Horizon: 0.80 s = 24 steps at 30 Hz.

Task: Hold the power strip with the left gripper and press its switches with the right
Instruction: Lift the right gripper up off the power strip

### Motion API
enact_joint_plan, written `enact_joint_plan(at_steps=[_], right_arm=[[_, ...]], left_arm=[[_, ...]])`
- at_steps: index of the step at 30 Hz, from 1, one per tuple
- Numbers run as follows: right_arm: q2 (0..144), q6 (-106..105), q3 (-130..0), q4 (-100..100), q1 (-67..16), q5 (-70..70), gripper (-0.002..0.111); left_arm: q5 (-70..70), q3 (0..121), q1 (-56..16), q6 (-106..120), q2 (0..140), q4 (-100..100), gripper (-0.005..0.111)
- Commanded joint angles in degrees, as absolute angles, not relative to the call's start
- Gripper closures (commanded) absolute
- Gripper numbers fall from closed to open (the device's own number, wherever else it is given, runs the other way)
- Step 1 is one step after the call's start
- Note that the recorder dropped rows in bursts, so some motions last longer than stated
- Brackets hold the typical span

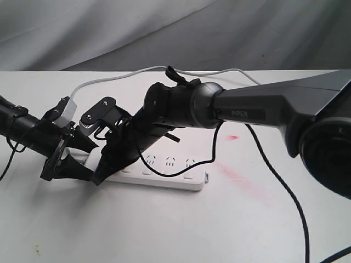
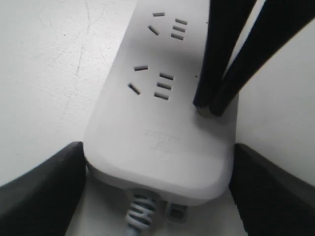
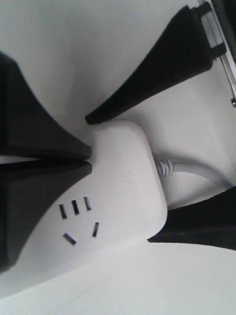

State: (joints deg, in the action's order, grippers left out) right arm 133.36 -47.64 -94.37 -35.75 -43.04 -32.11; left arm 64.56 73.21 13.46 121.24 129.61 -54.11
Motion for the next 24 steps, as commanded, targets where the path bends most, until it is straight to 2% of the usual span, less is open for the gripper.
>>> enact_joint_plan(at_steps=[1,4,9,13,19,24], right_arm=[[138.37,-42.80,-93.77,-22.24,-42.91,-36.34,0.108],[139.16,-39.89,-93.77,-20.35,-42.91,-38.85,0.108],[134.21,-45.22,-93.77,-25.91,-42.91,-30.15,0.108],[128.20,-46.75,-93.77,-28.53,-41.55,-29.61,0.108],[122.24,-58.01,-93.77,-40.59,-38.56,-34.60,0.108],[122.67,-60.78,-92.54,-42.86,-38.03,-38.98,0.108]], left_arm=[[61.64,72.02,13.10,120.00,131.25,-48.40,0.044],[61.64,72.02,13.10,120.00,131.25,-48.40,0.044],[61.64,72.02,13.10,120.00,131.25,-48.40,0.044],[61.64,72.02,13.10,120.00,131.25,-48.40,0.044],[61.64,72.02,13.10,120.00,131.25,-47.99,0.044],[61.64,72.02,13.10,120.00,131.25,-47.99,0.044]])
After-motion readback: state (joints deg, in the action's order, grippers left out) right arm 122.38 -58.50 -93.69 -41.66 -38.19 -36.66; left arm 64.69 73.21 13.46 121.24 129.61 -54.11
